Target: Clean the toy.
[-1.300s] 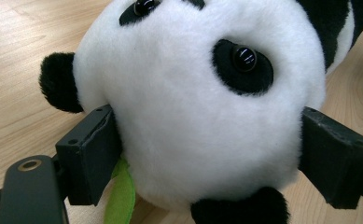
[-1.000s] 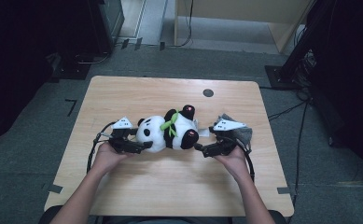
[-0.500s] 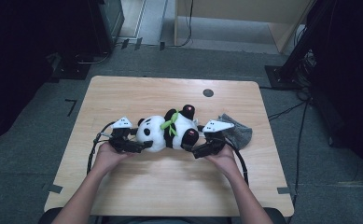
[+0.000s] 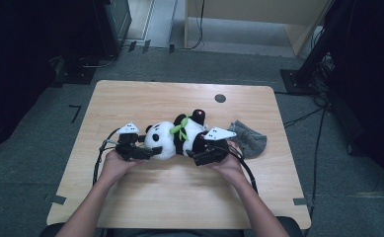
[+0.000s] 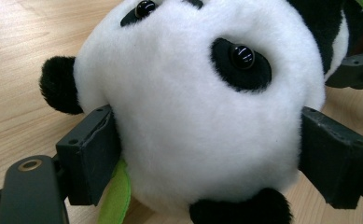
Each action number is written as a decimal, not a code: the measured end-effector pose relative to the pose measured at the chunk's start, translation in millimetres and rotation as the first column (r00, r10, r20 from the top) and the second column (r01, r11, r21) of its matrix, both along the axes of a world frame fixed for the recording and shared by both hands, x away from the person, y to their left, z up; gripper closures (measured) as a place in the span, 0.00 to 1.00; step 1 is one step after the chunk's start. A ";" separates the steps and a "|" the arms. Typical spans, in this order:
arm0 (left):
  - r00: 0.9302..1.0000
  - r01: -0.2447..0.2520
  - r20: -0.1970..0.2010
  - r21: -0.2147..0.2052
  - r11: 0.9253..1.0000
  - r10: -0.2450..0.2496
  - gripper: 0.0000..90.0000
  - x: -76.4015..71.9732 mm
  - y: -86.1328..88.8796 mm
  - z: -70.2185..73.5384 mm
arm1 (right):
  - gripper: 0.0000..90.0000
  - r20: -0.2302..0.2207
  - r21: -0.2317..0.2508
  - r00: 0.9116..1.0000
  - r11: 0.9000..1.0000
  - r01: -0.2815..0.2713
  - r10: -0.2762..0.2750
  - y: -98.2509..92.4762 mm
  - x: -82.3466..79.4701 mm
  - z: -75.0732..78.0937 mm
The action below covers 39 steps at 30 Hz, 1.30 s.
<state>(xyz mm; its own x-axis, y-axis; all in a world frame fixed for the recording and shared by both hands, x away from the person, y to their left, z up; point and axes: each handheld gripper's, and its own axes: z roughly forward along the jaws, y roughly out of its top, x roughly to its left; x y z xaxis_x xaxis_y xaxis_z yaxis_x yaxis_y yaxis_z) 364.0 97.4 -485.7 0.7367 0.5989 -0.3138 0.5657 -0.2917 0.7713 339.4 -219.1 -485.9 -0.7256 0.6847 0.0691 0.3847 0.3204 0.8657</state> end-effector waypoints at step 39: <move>0.953 0.145 0.277 -0.055 0.988 -0.124 0.01 -26.2 -5.7 24.9 | 0.53 -0.118 0.196 0.993 0.979 0.050 -0.027 -28.8 -14.3 77.5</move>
